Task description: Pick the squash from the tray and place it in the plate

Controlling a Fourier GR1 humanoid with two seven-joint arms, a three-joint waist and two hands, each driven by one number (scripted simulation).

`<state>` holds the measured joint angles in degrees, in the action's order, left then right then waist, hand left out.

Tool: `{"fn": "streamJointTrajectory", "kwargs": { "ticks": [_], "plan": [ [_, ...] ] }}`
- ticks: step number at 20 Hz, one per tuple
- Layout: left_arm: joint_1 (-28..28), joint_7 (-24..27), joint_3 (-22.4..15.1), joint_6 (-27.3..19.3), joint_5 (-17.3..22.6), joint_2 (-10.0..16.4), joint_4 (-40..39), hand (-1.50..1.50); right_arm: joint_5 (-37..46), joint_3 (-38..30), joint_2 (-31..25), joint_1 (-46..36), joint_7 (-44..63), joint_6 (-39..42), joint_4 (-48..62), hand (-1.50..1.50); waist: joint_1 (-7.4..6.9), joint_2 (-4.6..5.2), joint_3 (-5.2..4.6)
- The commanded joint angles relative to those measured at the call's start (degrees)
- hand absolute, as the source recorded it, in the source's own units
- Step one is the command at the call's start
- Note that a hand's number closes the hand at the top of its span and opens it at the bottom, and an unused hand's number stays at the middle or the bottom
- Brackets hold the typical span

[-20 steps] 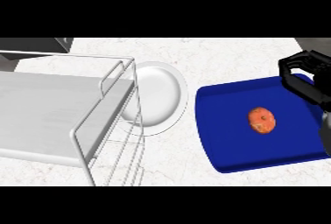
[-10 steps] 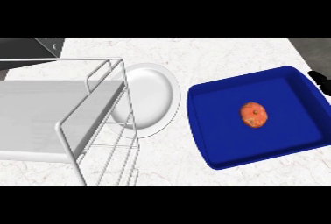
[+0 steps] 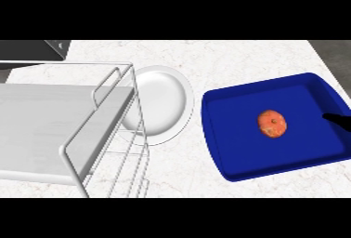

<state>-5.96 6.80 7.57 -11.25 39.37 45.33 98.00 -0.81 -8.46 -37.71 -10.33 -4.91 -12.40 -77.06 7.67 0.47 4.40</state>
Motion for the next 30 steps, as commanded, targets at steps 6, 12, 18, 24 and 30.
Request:
{"fn": "streamJointTrajectory", "kwargs": {
  "ticks": [6, 12, 18, 24, 30],
  "plan": [
    [10.9, -10.0, -12.3, 1.9, 4.5, -4.9, -3.2, 0.0, 6.2, 6.7, -5.5, 4.1, 5.7, 5.6, 0.2, -1.5, -1.98, 3.16, -4.96],
    [13.5, -11.9, -13.0, 3.3, 6.5, -2.9, -0.6, 0.0, 8.7, 9.9, -4.6, 5.1, 10.1, 5.5, -0.1, -1.5, -3.79, 2.62, -4.7],
    [16.6, -12.8, -15.7, -0.2, 6.0, -0.8, 3.3, 0.0, 10.6, 12.8, -4.1, 5.0, 15.6, 6.2, -1.0, -1.5, -4.15, 2.37, -4.8],
    [19.5, -17.3, -16.9, -2.6, 5.0, 0.1, 9.1, 0.0, 11.2, 15.5, -1.8, 3.9, 21.3, 7.1, -2.3, -1.5, -4.19, 1.29, -4.78],
    [23.5, -18.3, -16.9, -4.7, 2.1, -0.4, 11.9, 0.0, 15.0, 19.1, 0.8, 2.0, 24.6, 5.2, -3.4, -1.5, -3.73, 1.48, -4.76]
  ]
}}
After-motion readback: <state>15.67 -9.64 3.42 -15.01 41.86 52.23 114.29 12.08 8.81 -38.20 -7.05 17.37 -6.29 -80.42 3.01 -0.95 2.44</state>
